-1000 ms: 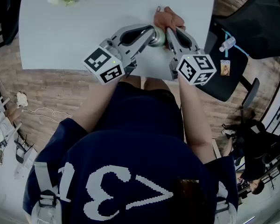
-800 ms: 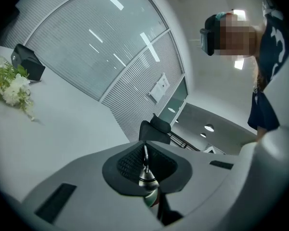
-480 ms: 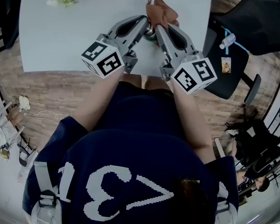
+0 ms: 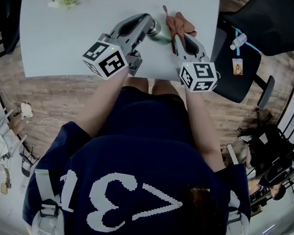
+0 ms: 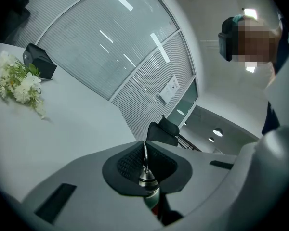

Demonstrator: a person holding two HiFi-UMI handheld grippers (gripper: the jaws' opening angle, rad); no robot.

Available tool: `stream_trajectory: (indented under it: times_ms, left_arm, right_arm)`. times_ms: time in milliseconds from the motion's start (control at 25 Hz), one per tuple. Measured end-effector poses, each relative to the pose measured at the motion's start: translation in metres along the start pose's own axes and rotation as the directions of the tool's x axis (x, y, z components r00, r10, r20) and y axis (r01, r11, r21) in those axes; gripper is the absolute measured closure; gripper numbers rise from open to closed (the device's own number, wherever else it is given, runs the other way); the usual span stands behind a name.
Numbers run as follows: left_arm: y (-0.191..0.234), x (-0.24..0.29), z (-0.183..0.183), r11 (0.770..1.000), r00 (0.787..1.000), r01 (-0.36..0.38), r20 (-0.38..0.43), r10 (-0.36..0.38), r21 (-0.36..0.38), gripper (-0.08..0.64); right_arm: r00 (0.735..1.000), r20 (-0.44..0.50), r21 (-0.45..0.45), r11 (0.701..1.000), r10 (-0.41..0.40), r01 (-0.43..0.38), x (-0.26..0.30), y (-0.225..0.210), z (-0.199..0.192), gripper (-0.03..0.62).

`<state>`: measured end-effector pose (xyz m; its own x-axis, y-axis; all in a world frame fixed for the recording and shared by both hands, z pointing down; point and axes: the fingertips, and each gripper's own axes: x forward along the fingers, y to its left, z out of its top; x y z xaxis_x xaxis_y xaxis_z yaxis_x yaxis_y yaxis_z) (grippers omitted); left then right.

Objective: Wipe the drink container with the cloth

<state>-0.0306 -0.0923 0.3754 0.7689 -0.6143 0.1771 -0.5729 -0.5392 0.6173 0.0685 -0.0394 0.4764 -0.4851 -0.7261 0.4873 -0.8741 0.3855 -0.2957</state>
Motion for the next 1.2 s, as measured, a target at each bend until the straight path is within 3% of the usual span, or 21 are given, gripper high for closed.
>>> stream_trajectory:
  times_ms: [80,160,320,520,720,880,1000,1200]
  left_arm:
    - [0.0,0.001,0.0,1.0,1.0,-0.001,-0.004,0.001,0.003,0.537]
    - [-0.002,0.003,0.0,1.0,1.0,-0.003,-0.006,0.003,0.005,0.537]
    - [-0.001,0.003,0.001,1.0,1.0,-0.022,-0.011,0.022,0.015,0.537]
    - [0.006,0.002,0.003,0.998,0.998,-0.065,-0.009,0.065,-0.008,0.537]
    - [0.012,0.002,0.005,0.995,0.996,-0.085,-0.001,0.085,-0.046,0.537]
    - [0.012,0.003,0.006,0.995,0.996,-0.086,-0.001,0.087,-0.052,0.537]
    - [0.011,0.004,0.006,0.996,0.997,-0.081,-0.007,0.081,-0.046,0.537]
    - [0.009,0.006,0.006,0.996,0.997,-0.075,-0.015,0.075,-0.048,0.537]
  right_arm:
    - [0.999,-0.04,-0.042,0.999,-0.018,0.016,0.001,-0.004,-0.008,0.529]
    - [1.0,-0.022,-0.027,1.0,0.0,-0.001,-0.002,0.0,-0.003,0.529]
    - [0.988,0.118,0.017,0.995,0.099,-0.102,-0.011,0.033,0.038,0.529]
    - [0.943,0.253,-0.029,0.976,0.215,-0.215,-0.014,0.082,0.087,0.529]
    - [0.97,0.19,-0.076,0.987,0.153,-0.141,-0.013,0.068,0.062,0.53]
    - [0.997,0.062,-0.116,0.992,0.052,-0.044,-0.018,0.037,0.021,0.531]
    - [1.0,-0.022,-0.128,0.992,0.004,-0.007,-0.019,0.021,-0.01,0.531]
    - [0.996,0.045,-0.14,0.987,0.082,-0.075,-0.021,0.048,0.012,0.531]
